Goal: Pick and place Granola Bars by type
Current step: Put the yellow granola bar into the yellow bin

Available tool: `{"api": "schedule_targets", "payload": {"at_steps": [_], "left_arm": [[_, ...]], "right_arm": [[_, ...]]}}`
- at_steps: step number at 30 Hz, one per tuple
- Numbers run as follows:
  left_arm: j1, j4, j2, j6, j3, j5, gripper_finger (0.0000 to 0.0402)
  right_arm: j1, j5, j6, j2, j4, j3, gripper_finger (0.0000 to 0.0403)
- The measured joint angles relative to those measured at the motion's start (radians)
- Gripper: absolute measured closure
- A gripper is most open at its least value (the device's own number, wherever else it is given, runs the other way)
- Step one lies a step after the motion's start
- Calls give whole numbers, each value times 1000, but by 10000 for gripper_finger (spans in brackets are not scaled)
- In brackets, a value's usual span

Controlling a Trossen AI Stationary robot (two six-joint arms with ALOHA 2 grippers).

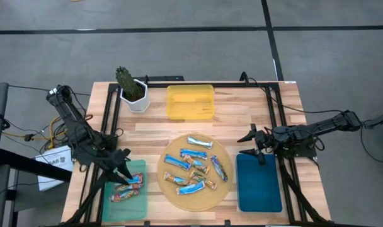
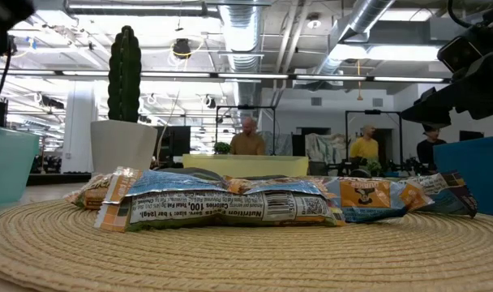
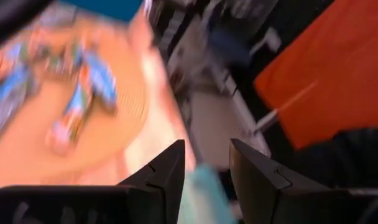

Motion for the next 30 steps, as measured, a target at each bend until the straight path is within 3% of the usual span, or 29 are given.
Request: {"api": "schedule_targets", "payload": {"at_steps": [7,15,30], "left_arm": [[58,239,0,187,1,-3,285],[118,236,26,269,1,-4,285],[239,231,391,314,42,22,285]], "right_arm": [[0,0,0,0,0,0,168],[0,0,0,0,0,0,168],[0,0,0,0,0,0,168]]}}
